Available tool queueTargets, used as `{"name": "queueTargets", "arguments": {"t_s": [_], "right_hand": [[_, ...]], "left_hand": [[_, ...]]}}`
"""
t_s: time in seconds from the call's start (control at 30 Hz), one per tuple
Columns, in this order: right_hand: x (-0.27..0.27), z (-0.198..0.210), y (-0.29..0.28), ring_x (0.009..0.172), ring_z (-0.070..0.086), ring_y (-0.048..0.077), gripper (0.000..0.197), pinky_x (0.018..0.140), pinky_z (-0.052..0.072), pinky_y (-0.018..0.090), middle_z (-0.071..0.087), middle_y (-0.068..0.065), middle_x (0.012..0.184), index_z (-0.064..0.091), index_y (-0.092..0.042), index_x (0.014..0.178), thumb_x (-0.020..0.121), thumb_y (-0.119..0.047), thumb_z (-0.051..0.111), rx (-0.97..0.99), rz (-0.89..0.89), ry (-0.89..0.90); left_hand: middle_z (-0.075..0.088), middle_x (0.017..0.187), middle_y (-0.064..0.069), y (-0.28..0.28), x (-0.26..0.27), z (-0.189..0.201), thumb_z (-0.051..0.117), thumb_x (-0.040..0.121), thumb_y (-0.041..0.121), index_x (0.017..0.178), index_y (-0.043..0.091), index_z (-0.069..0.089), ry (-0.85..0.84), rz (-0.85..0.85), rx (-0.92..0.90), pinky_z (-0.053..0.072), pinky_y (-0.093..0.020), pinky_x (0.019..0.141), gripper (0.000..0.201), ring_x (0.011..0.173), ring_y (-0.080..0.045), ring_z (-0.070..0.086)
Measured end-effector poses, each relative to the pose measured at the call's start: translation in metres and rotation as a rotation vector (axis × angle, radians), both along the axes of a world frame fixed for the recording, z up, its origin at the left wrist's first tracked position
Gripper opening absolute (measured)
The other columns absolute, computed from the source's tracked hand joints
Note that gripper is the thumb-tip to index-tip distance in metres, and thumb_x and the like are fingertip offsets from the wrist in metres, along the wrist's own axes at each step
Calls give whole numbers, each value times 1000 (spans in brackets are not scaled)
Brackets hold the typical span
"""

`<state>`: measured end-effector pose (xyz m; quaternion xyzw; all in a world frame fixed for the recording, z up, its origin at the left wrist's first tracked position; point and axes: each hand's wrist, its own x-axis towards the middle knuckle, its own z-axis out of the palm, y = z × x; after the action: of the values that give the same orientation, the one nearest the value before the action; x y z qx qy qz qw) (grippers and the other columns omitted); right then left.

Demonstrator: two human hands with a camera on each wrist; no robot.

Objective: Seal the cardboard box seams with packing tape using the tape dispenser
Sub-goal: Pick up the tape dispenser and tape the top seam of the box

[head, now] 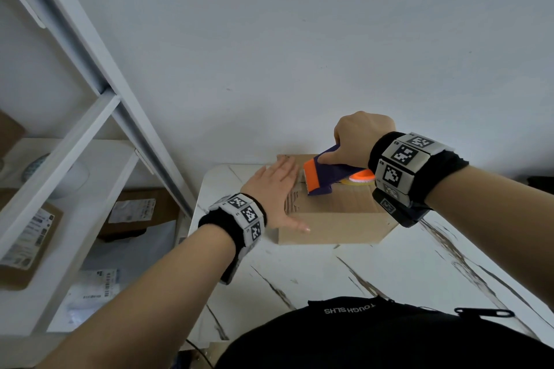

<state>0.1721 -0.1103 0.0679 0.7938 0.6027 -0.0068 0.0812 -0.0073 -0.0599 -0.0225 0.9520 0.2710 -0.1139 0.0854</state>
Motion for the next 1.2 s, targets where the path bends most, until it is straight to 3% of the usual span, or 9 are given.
{"name": "queueTargets", "arguments": {"t_s": [0.33, 0.53, 0.7, 0.9, 1.2], "right_hand": [[-3, -1, 1, 67, 56, 22, 46, 47, 30, 20, 50, -3, 60, 48, -19, 57, 75, -60, 57, -7, -39, 20], [-3, 2, 0, 67, 55, 23, 49, 48, 31, 21, 49, -2, 59, 47, -16, 54, 76, -59, 57, 1, -67, 50], [5, 1, -8, 71, 58, 22, 52, 48, 33, 20, 59, 1, 72, 65, -13, 79, 75, -64, 58, -28, -116, 148], [11, -2, -17, 84, 64, 24, 58, 58, 43, 26, 69, 5, 89, 71, -12, 87, 74, -67, 57, 24, -123, 203], [36, -10, -41, 91, 58, 18, 39, 77, 48, 32, 66, -3, 96, 67, -23, 92, 76, -59, 61, 230, -184, 482]], "left_hand": [[-12, 158, -10, -19, 12, -15, 56, 73, 67, 148, 7, -10, -8, 22, 109, -4, -40, 118, 116, 145, -21, -12], [-8, 158, -13, -18, 21, -17, 53, 75, 68, 148, 5, -5, -35, 42, 140, -4, -39, 119, 113, 146, -24, -9], [-11, 157, -14, -21, 21, -22, 51, 78, 67, 147, 5, -7, -37, 54, 149, -5, -38, 119, 110, 146, -25, -11], [-12, 157, -14, -22, 22, -23, 51, 78, 66, 147, 4, -9, -36, 65, 157, -5, -37, 118, 110, 146, -25, -11], [-12, 157, -14, -22, 23, -24, 50, 78, 67, 147, 3, -9, -20, 78, 172, -5, -36, 117, 111, 146, -24, -11]]}}
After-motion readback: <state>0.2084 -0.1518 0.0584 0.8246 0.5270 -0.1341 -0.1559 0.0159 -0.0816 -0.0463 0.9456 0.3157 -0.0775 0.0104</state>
